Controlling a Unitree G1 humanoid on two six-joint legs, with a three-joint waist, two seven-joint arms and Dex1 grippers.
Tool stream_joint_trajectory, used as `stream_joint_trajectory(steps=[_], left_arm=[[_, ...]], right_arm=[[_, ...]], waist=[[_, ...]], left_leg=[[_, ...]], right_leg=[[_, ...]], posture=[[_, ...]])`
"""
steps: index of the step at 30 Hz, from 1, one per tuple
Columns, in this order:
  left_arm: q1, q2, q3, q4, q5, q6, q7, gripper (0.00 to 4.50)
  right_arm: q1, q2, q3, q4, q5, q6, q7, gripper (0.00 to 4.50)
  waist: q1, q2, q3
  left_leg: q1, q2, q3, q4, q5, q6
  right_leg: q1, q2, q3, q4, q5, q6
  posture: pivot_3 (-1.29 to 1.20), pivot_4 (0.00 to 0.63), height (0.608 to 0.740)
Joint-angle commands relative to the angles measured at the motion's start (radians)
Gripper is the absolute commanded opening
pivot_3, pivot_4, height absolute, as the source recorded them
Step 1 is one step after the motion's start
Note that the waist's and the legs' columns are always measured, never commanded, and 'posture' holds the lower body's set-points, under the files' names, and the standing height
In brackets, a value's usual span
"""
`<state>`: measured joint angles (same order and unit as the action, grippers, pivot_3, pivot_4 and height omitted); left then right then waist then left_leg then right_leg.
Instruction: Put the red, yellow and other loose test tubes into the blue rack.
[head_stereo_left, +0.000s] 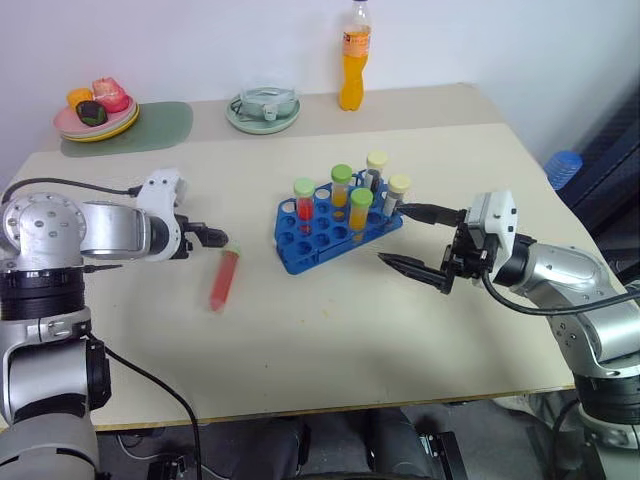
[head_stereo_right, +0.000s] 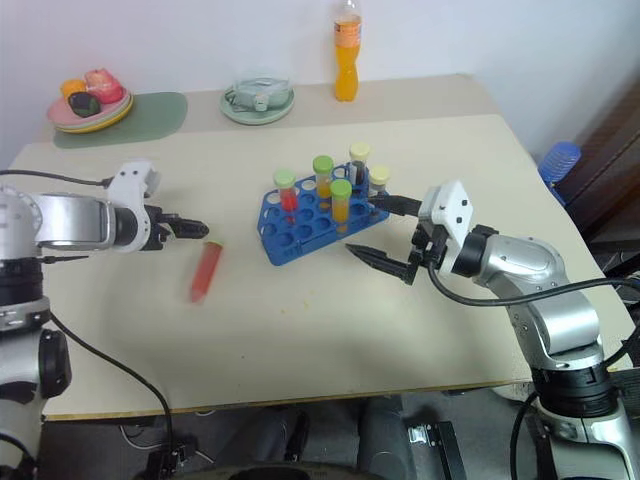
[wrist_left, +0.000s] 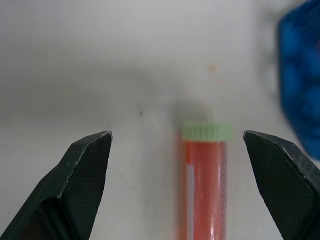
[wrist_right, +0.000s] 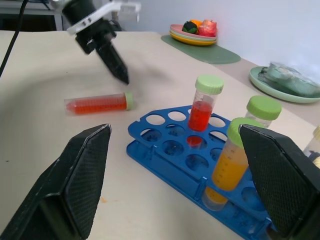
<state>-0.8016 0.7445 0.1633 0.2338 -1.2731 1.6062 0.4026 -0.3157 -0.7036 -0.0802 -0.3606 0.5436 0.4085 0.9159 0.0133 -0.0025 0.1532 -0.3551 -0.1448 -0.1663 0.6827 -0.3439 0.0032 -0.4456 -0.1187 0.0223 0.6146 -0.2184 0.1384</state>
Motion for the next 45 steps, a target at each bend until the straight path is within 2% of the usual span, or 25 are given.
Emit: stream_joint_trajectory(steps=[1, 10, 17, 20, 25, 26, 33, 37, 42, 45], left_arm=[[-0.048, 0.017, -0.036, 0.072, -0.127, 0.008, 0.115, 4.32], [-0.107, -0.050, -0.089, 0.243, -0.301, 0.008, 0.375, 4.32], [-0.124, -0.112, -0.071, 0.335, -0.309, 0.008, 0.529, 4.32], [-0.122, -0.151, -0.049, 0.343, -0.309, 0.008, 0.578, 3.56], [-0.134, -0.188, -0.001, 0.363, -0.306, 0.007, 0.644, 1.17], [-0.134, -0.193, 0.007, 0.365, -0.305, 0.008, 0.653, 0.82], [-0.129, -0.213, 0.047, 0.361, -0.331, 0.008, 0.701, 0.79], [-0.110, -0.202, 0.048, 0.309, -0.395, 0.000, 0.710, 0.79], [-0.045, -0.131, -0.023, 0.165, -0.577, -0.066, 0.708, 0.79], [0.005, -0.055, -0.071, 0.028, -0.676, -0.120, 0.637, 0.79]], right_arm=[[-0.017, -0.008, -0.002, -0.008, -0.006, 0.004, -0.003, 4.20], [0.031, -0.005, -0.015, -0.066, -0.003, 0.014, -0.024, 4.20], [0.063, -0.014, -0.034, -0.078, 0.009, 0.009, -0.009, 4.20], [0.099, -0.028, -0.048, -0.082, 0.025, -0.014, 0.041, 4.27], [0.153, -0.045, -0.058, -0.093, 0.042, -0.053, 0.109, 4.27], [0.159, -0.045, -0.059, -0.093, 0.042, -0.061, 0.117, 4.27], [0.166, -0.028, -0.052, -0.075, 0.039, -0.108, 0.144, 4.27], [0.168, -0.023, -0.048, -0.064, 0.039, -0.131, 0.159, 4.27], [0.167, -0.013, -0.040, -0.044, 0.036, -0.152, 0.173, 4.27], [0.162, -0.010, -0.041, -0.029, 0.035, -0.157, 0.173, 4.27]], waist=[[0.001, 0.000, 0.000], [0.000, 0.000, 0.000], [0.000, 0.000, -0.001], [0.002, 0.001, -0.001], [0.010, 0.001, -0.001], [0.013, 0.001, -0.001], [0.025, 0.000, -0.001], [0.025, 0.000, -0.001], [0.024, 0.000, -0.001], [0.021, 0.000, -0.001]], left_leg=[[0.000, 0.000, 0.000, 0.000, 0.000, 0.000], [0.000, 0.000, 0.000, 0.000, 0.000, 0.000], [0.001, 0.000, 0.000, 0.000, 0.000, -0.001], [0.001, -0.001, 0.000, 0.000, 0.000, -0.001], [0.001, -0.001, 0.000, 0.001, 0.000, 0.000], [0.002, -0.001, 0.000, 0.001, 0.000, 0.000], [0.002, -0.001, 0.001, 0.002, 0.000, 0.000], [0.001, -0.001, 0.001, 0.002, 0.000, 0.000], [0.001, -0.001, 0.001, 0.002, 0.000, 0.000], [0.001, -0.001, 0.001, 0.002, 0.000, -0.001]], right_leg=[[0.000, 0.000, 0.000, 0.000, 0.000, 0.000], [0.000, 0.000, 0.000, 0.000, 0.000, 0.000], [0.000, 0.000, 0.001, 0.001, 0.000, 0.000], [0.001, 0.000, 0.001, 0.001, 0.000, 0.000], [0.001, -0.001, 0.001, 0.001, 0.000, 0.000], [0.001, -0.001, 0.001, 0.001, 0.000, 0.000], [0.001, -0.001, 0.001, 0.001, 0.000, 0.000], [0.001, -0.001, 0.001, 0.001, 0.000, 0.000], [0.001, -0.001, 0.001, 0.002, 0.000, 0.000], [0.000, -0.001, 0.001, 0.002, 0.000, 0.000]], posture=[[0.00, 0.150, 0.740], [0.00, 0.150, 0.740], [0.00, 0.150, 0.740], [0.00, 0.150, 0.740], [0.00, 0.150, 0.740], [0.00, 0.150, 0.740], [0.00, 0.150, 0.740], [0.00, 0.150, 0.740], [0.00, 0.150, 0.740], [0.00, 0.150, 0.740]])
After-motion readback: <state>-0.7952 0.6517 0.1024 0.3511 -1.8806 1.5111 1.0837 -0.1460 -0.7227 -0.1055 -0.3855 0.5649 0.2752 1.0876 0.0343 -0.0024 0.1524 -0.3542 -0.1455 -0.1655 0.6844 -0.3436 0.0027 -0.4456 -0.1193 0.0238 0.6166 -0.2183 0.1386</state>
